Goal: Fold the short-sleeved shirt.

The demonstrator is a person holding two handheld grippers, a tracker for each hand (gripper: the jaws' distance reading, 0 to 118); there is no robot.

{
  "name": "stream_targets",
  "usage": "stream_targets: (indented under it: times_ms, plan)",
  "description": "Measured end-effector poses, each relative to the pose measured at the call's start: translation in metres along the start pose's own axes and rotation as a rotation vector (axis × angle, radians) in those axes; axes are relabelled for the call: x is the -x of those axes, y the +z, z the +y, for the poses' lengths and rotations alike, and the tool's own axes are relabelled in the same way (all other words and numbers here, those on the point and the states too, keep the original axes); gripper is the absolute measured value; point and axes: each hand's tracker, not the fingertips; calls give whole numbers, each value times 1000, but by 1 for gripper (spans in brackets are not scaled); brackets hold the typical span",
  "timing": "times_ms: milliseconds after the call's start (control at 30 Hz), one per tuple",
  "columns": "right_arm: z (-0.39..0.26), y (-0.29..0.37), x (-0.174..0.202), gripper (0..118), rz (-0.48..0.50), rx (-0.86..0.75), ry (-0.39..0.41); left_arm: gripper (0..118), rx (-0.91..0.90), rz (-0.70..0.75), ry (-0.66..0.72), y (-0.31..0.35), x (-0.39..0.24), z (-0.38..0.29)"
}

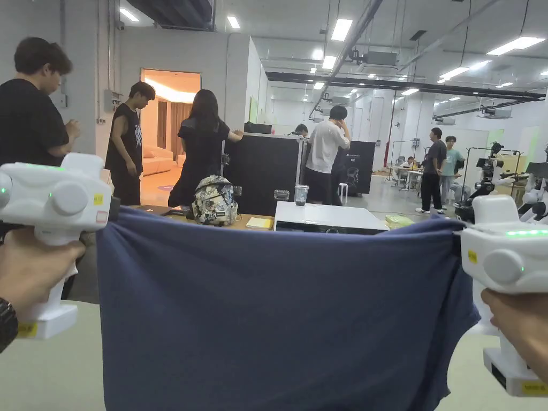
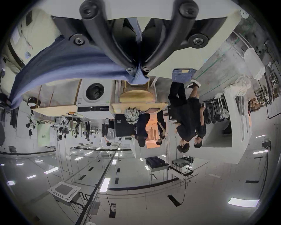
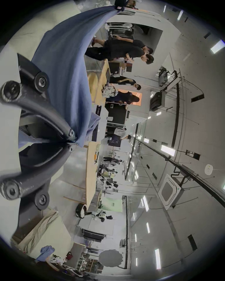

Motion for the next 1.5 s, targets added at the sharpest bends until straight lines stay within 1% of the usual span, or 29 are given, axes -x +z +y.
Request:
stream_targets:
  times_ms: [100,167,400,433,533,767,833,933,1000,1133,1233,1300,1400,1500]
  plan:
    - [-25,21,-3,1,2,19,11,0,56,-20,18,13,3,-36]
    - [-30,55,0,1,13,31,9,0,70,-24,20,23,6,-56]
    - [-69,131,-2,1,36,52,30,0,104,-44,65,74,22,-121]
    - [-78,131,-3,1,38,59,31,0,110,-50,73,81,24,-128]
    - [-98,160,-5,1,44,82,28,0,122,-57,80,101,29,-150]
    - [-150,219,-5,1,60,140,60,0,140,-77,79,149,43,-207]
    - [-166,224,-10,1,61,159,61,0,150,-85,78,161,45,-221]
    - [-187,244,-12,1,74,214,31,0,164,-93,85,184,46,-248]
    - [-201,264,-9,1,74,233,26,0,187,-99,88,205,42,-267]
    - [-240,290,-13,1,83,292,29,0,232,-92,88,239,39,-313]
    - [-265,314,-5,1,89,337,55,0,290,-79,65,258,37,-349]
    - [-282,326,-3,1,99,380,58,0,328,-89,73,265,39,-370]
    - [-306,341,-3,1,115,450,39,0,387,-74,82,273,40,-399]
    - [-327,350,-1,1,117,517,60,0,455,-68,63,278,36,-424]
